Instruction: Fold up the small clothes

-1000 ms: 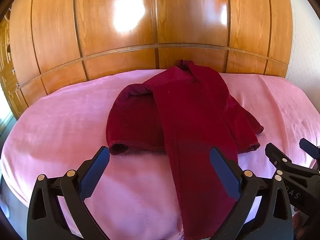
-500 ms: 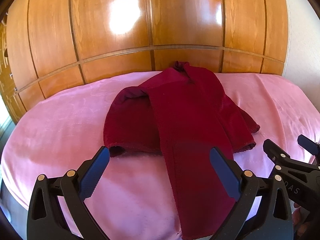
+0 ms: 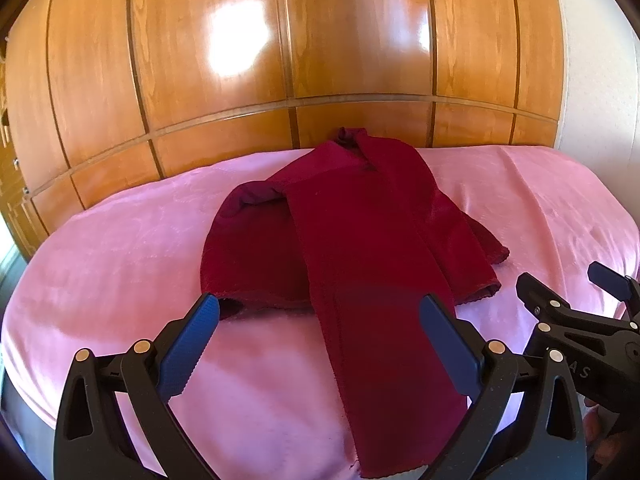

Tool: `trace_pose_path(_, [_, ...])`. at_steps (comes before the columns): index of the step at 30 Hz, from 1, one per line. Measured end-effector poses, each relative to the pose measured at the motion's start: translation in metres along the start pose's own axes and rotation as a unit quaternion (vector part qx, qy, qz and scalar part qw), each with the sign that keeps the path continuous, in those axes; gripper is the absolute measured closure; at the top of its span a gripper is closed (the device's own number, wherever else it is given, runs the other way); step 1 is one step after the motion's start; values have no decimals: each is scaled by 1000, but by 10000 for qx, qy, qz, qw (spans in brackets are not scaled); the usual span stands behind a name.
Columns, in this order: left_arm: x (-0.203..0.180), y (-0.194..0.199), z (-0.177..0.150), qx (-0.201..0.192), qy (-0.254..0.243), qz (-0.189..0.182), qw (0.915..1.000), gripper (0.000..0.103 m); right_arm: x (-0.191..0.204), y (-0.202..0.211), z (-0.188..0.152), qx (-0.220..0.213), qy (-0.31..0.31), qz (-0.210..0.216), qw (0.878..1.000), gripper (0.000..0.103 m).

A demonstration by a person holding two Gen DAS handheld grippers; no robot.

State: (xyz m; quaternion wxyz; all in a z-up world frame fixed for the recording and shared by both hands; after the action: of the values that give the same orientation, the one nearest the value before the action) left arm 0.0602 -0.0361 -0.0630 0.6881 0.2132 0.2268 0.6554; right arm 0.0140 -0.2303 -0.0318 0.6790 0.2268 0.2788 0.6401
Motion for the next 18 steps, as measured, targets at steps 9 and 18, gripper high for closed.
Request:
trace_pose_path(9, [-6, -3, 2, 29, -139, -62, 9999, 4, -4, -1, 1, 14, -45, -34, 10000, 2])
trace_pose_path(18, [-17, -17, -8, 355, -325, -246, 9985, 4, -15, -10, -1, 111, -163, -92, 9998, 2])
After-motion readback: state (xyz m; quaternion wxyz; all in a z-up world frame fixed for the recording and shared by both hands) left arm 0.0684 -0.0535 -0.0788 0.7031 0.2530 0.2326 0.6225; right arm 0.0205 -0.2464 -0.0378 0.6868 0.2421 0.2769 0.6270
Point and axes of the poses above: each gripper's, at about its wrist camera, not at the fingertips, and y roughly against the way its jaws point, x to its left, z to its top, the point moved 8 cm from there along -y, roughly the way its jaws point, and after that the axes turned 8 degrees about y, right-handed, at the moved point
